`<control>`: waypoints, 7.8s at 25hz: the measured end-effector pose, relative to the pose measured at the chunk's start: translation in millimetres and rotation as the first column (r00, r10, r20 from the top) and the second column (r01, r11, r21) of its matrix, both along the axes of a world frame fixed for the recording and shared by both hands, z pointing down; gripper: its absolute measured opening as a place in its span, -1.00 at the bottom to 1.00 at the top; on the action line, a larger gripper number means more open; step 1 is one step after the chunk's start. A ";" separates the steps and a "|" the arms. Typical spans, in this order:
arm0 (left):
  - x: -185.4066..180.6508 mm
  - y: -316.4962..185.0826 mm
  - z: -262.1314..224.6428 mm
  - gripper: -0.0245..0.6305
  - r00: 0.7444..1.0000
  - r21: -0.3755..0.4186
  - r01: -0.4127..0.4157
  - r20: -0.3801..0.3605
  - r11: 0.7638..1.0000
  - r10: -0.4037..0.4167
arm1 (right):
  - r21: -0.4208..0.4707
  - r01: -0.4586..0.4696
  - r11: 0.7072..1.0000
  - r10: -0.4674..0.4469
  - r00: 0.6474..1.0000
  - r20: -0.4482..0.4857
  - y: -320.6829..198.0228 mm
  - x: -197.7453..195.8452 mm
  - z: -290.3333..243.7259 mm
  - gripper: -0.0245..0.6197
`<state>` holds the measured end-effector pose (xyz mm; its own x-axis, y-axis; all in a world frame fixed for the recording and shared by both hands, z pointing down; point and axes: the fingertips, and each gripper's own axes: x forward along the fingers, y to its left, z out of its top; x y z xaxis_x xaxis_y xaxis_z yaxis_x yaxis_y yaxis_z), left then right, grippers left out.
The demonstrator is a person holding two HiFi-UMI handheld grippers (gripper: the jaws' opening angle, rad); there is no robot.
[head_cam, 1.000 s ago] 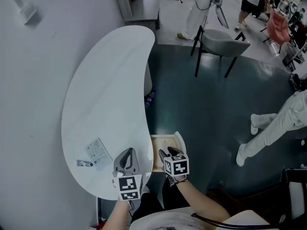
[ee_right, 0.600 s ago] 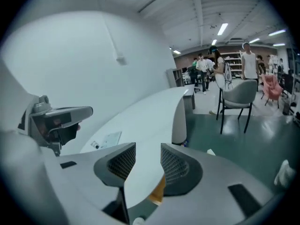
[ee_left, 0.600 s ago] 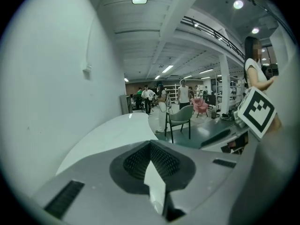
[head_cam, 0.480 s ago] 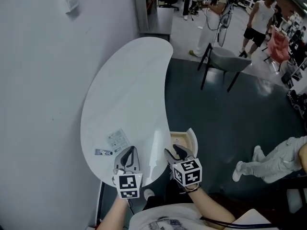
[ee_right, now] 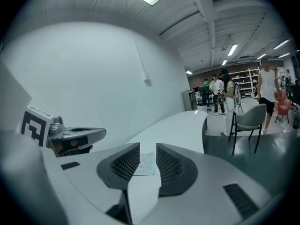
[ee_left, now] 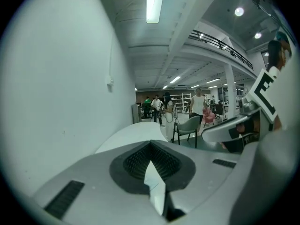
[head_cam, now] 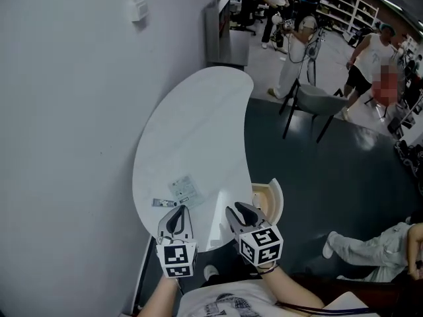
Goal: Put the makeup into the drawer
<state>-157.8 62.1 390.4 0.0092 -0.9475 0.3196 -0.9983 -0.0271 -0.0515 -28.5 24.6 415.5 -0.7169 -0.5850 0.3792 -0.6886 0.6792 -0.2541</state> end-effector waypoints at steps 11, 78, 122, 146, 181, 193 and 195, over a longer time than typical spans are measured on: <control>-41.5 62.0 -22.7 -0.87 0.999 0.051 0.039 -0.016 0.998 -0.038 | 0.101 0.053 0.993 -0.054 0.998 0.014 52.3 -48.2 -35.1 -0.86; -105.4 0.4 40.6 -0.87 0.992 -0.070 0.096 -0.072 0.993 -0.101 | -0.055 0.180 0.982 -0.185 0.977 -0.106 -10.3 -131.8 52.1 -0.85; -169.1 -59.9 129.1 -0.87 0.968 -0.288 0.225 -0.044 0.931 -0.248 | -0.210 0.252 0.945 -0.312 0.886 -0.344 -89.8 -231.0 231.0 0.29; -172.3 -91.0 152.9 -0.87 0.962 -0.326 0.216 -0.089 0.920 -0.258 | -0.171 0.350 0.921 -0.390 0.839 -0.379 -100.4 -232.0 231.7 -0.27; -134.3 11.6 102.2 -0.87 0.983 -0.206 0.158 -0.061 0.966 -0.174 | -0.080 0.212 0.974 -0.226 0.931 -0.285 -23.5 -155.6 132.0 -0.76; -92.9 65.8 71.7 -0.87 0.995 -0.120 0.081 -0.047 0.989 -0.087 | 0.001 0.141 0.990 -0.137 0.963 -0.232 45.6 -112.7 71.0 -0.76; -86.5 71.5 66.0 -0.87 0.996 -0.107 0.067 -0.051 0.992 -0.072 | 0.011 0.122 0.992 -0.117 0.968 -0.224 54.7 -105.5 62.4 -0.76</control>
